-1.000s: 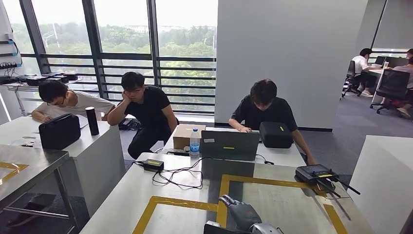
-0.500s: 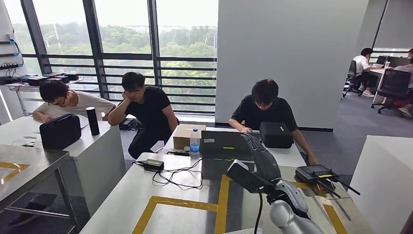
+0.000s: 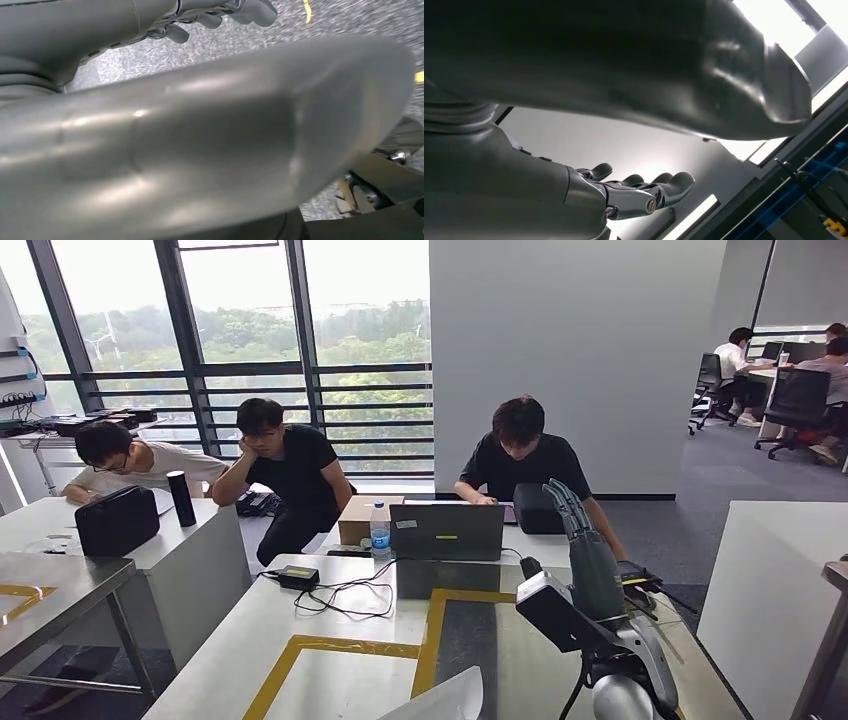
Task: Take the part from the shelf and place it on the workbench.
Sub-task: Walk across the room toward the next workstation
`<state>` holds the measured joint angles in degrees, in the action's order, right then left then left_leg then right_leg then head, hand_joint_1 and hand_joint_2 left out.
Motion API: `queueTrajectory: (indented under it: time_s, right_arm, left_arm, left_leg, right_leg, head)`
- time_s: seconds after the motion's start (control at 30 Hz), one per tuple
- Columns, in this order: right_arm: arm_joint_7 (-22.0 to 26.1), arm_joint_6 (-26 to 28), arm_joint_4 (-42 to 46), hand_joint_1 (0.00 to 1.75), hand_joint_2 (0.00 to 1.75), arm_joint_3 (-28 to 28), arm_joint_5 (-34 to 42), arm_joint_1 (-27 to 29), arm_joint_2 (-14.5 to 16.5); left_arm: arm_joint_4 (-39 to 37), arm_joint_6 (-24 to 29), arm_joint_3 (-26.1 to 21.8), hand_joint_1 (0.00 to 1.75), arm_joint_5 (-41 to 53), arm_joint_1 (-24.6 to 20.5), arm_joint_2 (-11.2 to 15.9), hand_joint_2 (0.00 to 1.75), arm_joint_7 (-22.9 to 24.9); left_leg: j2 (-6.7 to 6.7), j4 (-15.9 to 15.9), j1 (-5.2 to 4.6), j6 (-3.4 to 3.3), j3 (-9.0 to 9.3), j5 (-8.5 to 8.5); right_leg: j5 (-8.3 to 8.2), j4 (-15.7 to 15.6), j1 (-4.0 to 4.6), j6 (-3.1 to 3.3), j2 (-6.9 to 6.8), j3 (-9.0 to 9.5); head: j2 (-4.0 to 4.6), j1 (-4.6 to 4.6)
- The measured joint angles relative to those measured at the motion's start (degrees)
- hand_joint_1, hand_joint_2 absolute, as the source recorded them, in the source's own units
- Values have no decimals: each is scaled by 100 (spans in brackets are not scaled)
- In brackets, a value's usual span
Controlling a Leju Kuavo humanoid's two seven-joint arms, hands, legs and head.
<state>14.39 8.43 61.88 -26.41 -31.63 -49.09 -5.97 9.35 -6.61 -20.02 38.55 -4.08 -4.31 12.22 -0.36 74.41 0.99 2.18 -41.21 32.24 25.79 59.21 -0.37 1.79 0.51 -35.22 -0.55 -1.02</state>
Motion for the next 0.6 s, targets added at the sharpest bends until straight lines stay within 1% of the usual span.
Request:
queueTrajectory:
  time_s: [0.03, 0.07, 0.1, 0.13, 0.17, 0.2, 0.27, 0.3, 0.33, 0.37, 0.4, 0.43, 0.47, 0.5, 0.53, 0.57, 0.6]
  right_arm:
    - [-19, 14, 130, 0, 0, 36, -21, 84, -35]
    - [-31, 27, 265, 0, 0, 79, -40, 157, -73]
    - [-40, 38, 395, 0, 0, 125, -58, 225, -116]
    - [-48, 47, 515, 0, 0, 175, -75, 298, -162]
    - [-53, 53, 633, 0, 0, 228, -91, 379, -208]
    - [-64, 58, 743, 0, 0, 276, -109, 472, -252]
    - [-84, 80, 959, 0, 0, 369, -164, 685, -341]
    - [-104, 97, 1064, 0, 0, 417, -198, 790, -391]
    - [-118, 118, 1161, 0, 0, 473, -226, 889, -447]
    - [-127, 137, 1246, 0, 0, 527, -245, 983, -499]
    - [-133, 151, 1321, 0, 0, 572, -257, 1076, -550]
    - [-126, 163, 1388, 0, 0, 614, -260, 1172, -598]
    - [-120, 168, 1447, 0, 0, 653, -260, 1267, -647]
    - [-115, 170, 1498, 0, 0, 688, -258, 1345, -693]
    - [-111, 170, 1545, 0, 0, 721, -255, 1402, -736]
    - [-109, 169, 1594, 0, 0, 754, -253, 1437, -772]
    - [-104, 169, 1640, 0, 0, 781, -251, 1455, -798]
  left_arm:
    - [2, -9, 0, 0, 31, -5, 0, 0, 13]
    - [4, -19, 0, 0, 62, -17, 1, 0, 21]
    - [8, -33, 0, 0, 90, -35, 2, 0, 27]
    - [12, -46, 0, 0, 109, -57, 2, 0, 26]
    - [15, -55, 0, 0, 125, -76, 2, 0, 20]
    - [18, -62, 0, 0, 135, -91, 3, 0, 9]
    - [19, -63, 0, 0, 145, -104, -2, 0, -22]
    - [20, -63, 0, 0, 148, -109, -2, 0, -36]
    - [21, -65, 0, 0, 151, -110, -2, 0, -45]
    - [22, -67, 0, 0, 154, -111, -2, 0, -50]
    - [24, -69, 0, 0, 155, -106, 1, 0, -55]
    - [25, -72, 0, 0, 155, -100, -1, 0, -62]
    - [25, -74, 0, 0, 155, -91, -3, 0, -74]
    - [25, -75, 0, 0, 154, -82, -7, 0, -86]
    - [25, -75, 0, 0, 151, -74, -10, 0, -96]
    - [25, -75, 0, 0, 148, -67, -14, 0, -104]
    - [27, -75, -1, 0, 143, -61, -15, 0, -110]
  left_leg:
    - [0, -224, -10, -32, 206, -110]
    - [-1, -601, -28, -77, 490, -208]
    - [0, -1000, -50, -116, 774, -256]
    - [-1, -1303, -74, -144, 980, -285]
    - [-2, -1495, -98, -166, 1087, -272]
    - [-3, -1554, -118, -182, 1104, -273]
    - [6, -1620, -113, -247, 1063, -357]
    - [18, -1652, -98, -293, 1040, -419]
    - [31, -1684, -80, -332, 999, -489]
    - [43, -1696, -75, -357, 948, -553]
    - [45, -1696, -74, -376, 876, -611]
    - [49, -1688, -75, -376, 802, -664]
    - [52, -1674, -76, -373, 723, -713]
    - [55, -1654, -74, -365, 641, -760]
    - [58, -1623, -71, -353, 555, -804]
    - [60, -1585, -68, -334, 472, -841]
    - [61, -1543, -72, -307, 396, -874]
  right_leg:
    - [-41, 4, 13, -4, -1, -53]
    - [-82, 7, 20, -13, -3, -98]
    - [-121, 8, 30, -30, -6, -137]
    - [-158, 3, 33, -55, -12, -157]
    - [-191, -3, 30, -87, -19, -165]
    - [-226, -18, 25, -124, -25, -167]
    - [-264, -39, 17, -199, -25, -175]
    - [-180, 12, 15, -233, -22, -209]
    - [2, 160, 11, -266, -20, -274]
    - [264, 425, -2, -293, -20, -366]
    - [544, 772, -8, -322, -23, -468]
    - [744, 1124, -13, -343, -23, -552]
    - [818, 1380, -17, -360, -24, -580]
    - [766, 1458, -22, -372, -24, -522]
    - [629, 1329, -29, -380, -25, -362]
    - [485, 1020, -39, -387, -27, -110]
    - [445, 621, -40, -383, -27, 166]
  head:
    - [0, 1]
    - [0, 2]
    - [0, 2]
    - [0, 0]
    - [0, -1]
    - [0, -2]
    - [1, 1]
    - [1, -6]
    - [1, -12]
    - [1, -19]
    - [0, -28]
    - [0, -29]
    - [0, -32]
    - [0, -34]
    - [0, -36]
    - [0, -37]
    - [0, -38]
